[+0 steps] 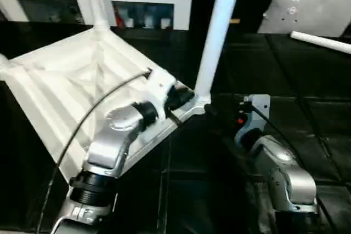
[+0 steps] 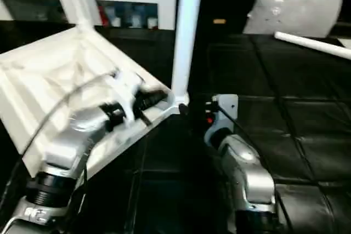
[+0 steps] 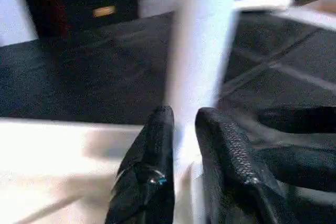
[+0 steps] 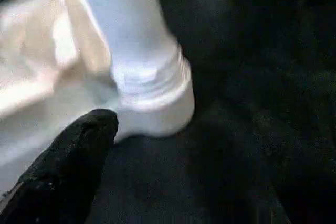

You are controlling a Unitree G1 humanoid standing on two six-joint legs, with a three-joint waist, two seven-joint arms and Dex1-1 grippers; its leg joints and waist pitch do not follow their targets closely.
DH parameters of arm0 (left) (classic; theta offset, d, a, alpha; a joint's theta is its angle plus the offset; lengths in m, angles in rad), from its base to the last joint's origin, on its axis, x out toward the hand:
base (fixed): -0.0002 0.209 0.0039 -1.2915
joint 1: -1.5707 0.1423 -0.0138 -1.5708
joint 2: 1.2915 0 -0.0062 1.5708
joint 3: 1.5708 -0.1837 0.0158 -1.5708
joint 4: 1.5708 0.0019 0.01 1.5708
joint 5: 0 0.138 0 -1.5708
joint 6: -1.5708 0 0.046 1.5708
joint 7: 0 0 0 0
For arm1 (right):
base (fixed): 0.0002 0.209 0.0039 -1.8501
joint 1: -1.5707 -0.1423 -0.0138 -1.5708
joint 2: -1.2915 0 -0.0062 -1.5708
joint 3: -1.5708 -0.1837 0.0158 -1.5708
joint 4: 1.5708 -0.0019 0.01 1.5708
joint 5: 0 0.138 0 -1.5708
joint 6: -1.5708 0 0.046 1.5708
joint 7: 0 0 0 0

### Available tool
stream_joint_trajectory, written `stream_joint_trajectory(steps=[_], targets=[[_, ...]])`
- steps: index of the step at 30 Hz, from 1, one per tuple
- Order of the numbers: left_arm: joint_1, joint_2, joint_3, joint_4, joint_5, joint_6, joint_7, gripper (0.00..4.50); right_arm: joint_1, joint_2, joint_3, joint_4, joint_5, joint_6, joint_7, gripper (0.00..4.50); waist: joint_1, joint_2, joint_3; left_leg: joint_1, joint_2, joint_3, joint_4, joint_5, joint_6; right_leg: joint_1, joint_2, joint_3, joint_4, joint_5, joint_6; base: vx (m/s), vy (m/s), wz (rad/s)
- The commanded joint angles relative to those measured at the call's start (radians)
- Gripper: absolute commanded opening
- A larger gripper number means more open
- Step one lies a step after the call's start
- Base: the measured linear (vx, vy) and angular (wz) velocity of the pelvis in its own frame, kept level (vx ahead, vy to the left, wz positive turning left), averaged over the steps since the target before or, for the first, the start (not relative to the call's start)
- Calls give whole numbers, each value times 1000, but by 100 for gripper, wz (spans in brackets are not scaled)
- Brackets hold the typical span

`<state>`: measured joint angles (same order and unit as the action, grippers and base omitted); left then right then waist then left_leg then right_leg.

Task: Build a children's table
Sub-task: Rotate leg to tighten, then rotate table base

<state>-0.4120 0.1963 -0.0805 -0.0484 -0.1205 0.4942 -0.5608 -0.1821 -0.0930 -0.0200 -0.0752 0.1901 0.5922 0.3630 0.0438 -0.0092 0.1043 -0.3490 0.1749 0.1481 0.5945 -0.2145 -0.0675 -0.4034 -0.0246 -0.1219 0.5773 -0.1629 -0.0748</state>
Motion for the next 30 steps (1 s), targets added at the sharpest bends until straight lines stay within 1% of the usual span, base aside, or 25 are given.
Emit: stream_joint_trajectory(steps=[1, 2, 3, 4, 5, 6, 7, 8, 9, 10, 11, 12, 14, 16, 17, 19, 20, 21, 22, 23, 25, 26, 27, 29, 30], targets=[[32, 78, 39, -60, 51, 49, 17, 90, 13, -20, 75, -8, -27, 42, 42, 450, 7, 0, -78, -14, 44, -15, -57, 1, 113, 80, -118, 70, -80, -291, -23, 0, 0, 0], [47, 112, 42, -80, 71, 59, 17, 64, 18, -30, 98, -16, -30, 53, 53, 450, 1, 3, -77, -13, 42, -14, -56, -5, 114, 77, -115, 69, -82, -300, -18, 0, 0, 0], [93, 202, 51, -133, 135, 96, 11, 54, 19, -26, 122, -25, -19, 73, 60, 450, 0, 5, -76, -10, 42, -13, -56, -12, 112, 74, -114, 69, -86, -317, -14, 0, 0, 0], [121, 246, 65, -165, 162, 125, 8, 54, 18, -24, 135, -26, -16, 80, 63, 450, 2, 4, -76, -7, 46, -15, -57, -14, 106, 73, -117, 69, -83, -317, -17, 0, 0, 0], [133, 263, 72, -178, 172, 138, 7, 53, 17, -23, 141, -26, -15, 82, 65, 450, -5, 6, -77, -13, 53, -22, -61, -4, 102, 77, -118, 70, -71, -290, -29, 0, 0, 0], [153, 290, 83, -200, 187, 160, 5, 48, 15, -22, 150, -24, -16, 85, 67, 450, -8, 11, -76, 2, 54, -17, -58, -16, 100, 63, -114, 71, -77, -296, -38, 0, 0, 0], [176, 316, 102, -223, 199, 184, 9, 48, 9, -19, 160, -16, -19, 86, 67, 450, -9, 10, -72, -3, 53, -17, -60, -20, 101, 66, -114, 70, -80, -305, -42, 0, 0, 0], [222, 361, 134, -259, 218, 232, 13, 15, -7, -8, 172, 10, -25, 86, 60, 450, -4, 13, -71, 2, 61, -20, -62, -36, 86, 64, -120, 72, -74, -309, -64, 0, 0, 0], [256, 394, 143, -275, 242, 247, 15, 12, -15, -2, 181, 26, -30, 86, 57, 450, -4, 14, -71, 1, 62, -20, -63, -42, 83, 64, -121, 72, -75, -308, -70, 0, 0, 0], [290, 426, 148, -288, 267, 257, 18, 12, -22, 2, 190, 39, -36, 87, 55, 450, -5, 5, -68, 2, 61, -18, -65, -54, 83, 61, -119, 73, -79, -322, -67, 0, 0, 0], [319, 449, 149, -296, 277, 267, 30, 15, -28, 4, 201, 49, -42, 87, 53, 450, -5, 8, -66, 0, 60, -22, -68, -75, 76, 63, -123, 73, -77, -342, -69, 0, 0, 0], [322, 451, 149, -296, 279, 268, 31, 9, -29, 4, 202, 51, -42, 87, 54, 450, -5, 6, -65, 6, 58, -19, -66, -96, 70, 58, -123, 76, -83, -371, -59, 0, 0, 0], [376, 487, 140, -306, 310, 290, 54, 4, -50, 14, 216, 85, -53, 80, 51, 450, -2, 3, -65, 8, 57, -19, -68, -110, 65, 58, -123, 76, -86, -395, -52, 0, 0, 0], [390, 498, 132, -320, 324, 310, 56, 4, -57, 18, 215, 92, -51, 81, 47, 450, 2, 2, -65, 10, 60, -21, -68, -120, 61, 56, -125, 77, -89, -400, -47, 0, 0, 0], [396, 502, 129, -328, 339, 323, 62, 4, -63, 20, 214, 99, -51, 81, 46, 450, 4, 5, -65, 10, 62, -23, -69, -119, 58, 56, -126, 78, -86, -386, -53, 0, 0, 0], [409, 512, 118, -344, 366, 348, 71, 4, -76, 24, 214, 117, -49, 75, 44, 450, 2, 4, -64, 6, 64, -25, -72, -126, 55, 59, -126, 77, -83, -383, -56, 0, 0, 0], [414, 516, 114, -350, 371, 360, 72, 4, -81, 26, 214, 124, -48, 73, 44, 450, 2, 4, -67, 8, 64, -25, -70, -136, 49, 59, -129, 78, -83, -387, -56, 0, 0, 0], [421, 523, 109, -357, 380, 374, 80, 4, -88, 29, 216, 135, -49, 69, 42, 450, 0, 3, -66, 6, 61, -25, -70, -136, 50, 60, -128, 78, -84, -392, -56, 0, 0, 0], [422, 524, 109, -358, 381, 374, 81, 4, -89, 29, 217, 137, -49, 68, 42, 450, 1, 6, -67, 6, 60, -25, -69, -132, 49, 60, -129, 79, -84, -389, -56, 0, 0, 0], [425, 528, 109, -364, 386, 380, 89, 4, -94, 31, 220, 148, -51, 63, 42, 450, -1, 3, -68, 3, 58, -24, -68, -122, 52, 63, -129, 79, -84, -380, -56, 0, 0, 0], [430, 549, 98, -371, 395, 403, 85, 4, -107, 37, 226, 176, -55, 51, 44, 450, 1, 8, -69, 3, 59, -25, -67, -108, 54, 61, -127, 79, -79, -356, -63, 0, 0, 0], [431, 555, 94, -371, 398, 407, 83, 4, -111, 39, 227, 184, -56, 47, 44, 450, -1, 6, -69, 2, 59, -25, -67, -111, 57, 61, -126, 78, -79, -352, -68, 0, 0, 0], [433, 555, 95, -371, 401, 409, 86, 4, -118, 44, 228, 196, -59, 42, 43, 450, 0, 11, -68, 3, 59, -26, -67, -109, 58, 60, -126, 78, -78, -343, -72, 0, 0, 0], [440, 569, 89, -375, 417, 421, 84, 4, -143, 57, 226, 233, -64, 24, 35, 450, -2, 12, -70, 4, 61, -26, -66, -112, 54, 60, -126, 78, -78, -333, -81, 0, 0, 0], [440, 573, 87, -376, 415, 427, 77, 4, -156, 64, 224, 250, -64, 17, 33, 450, -2, 15, -70, 3, 61, -26, -66, -110, 52, 61, -127, 79, -75, -320, -90, 0, 0, 0]])
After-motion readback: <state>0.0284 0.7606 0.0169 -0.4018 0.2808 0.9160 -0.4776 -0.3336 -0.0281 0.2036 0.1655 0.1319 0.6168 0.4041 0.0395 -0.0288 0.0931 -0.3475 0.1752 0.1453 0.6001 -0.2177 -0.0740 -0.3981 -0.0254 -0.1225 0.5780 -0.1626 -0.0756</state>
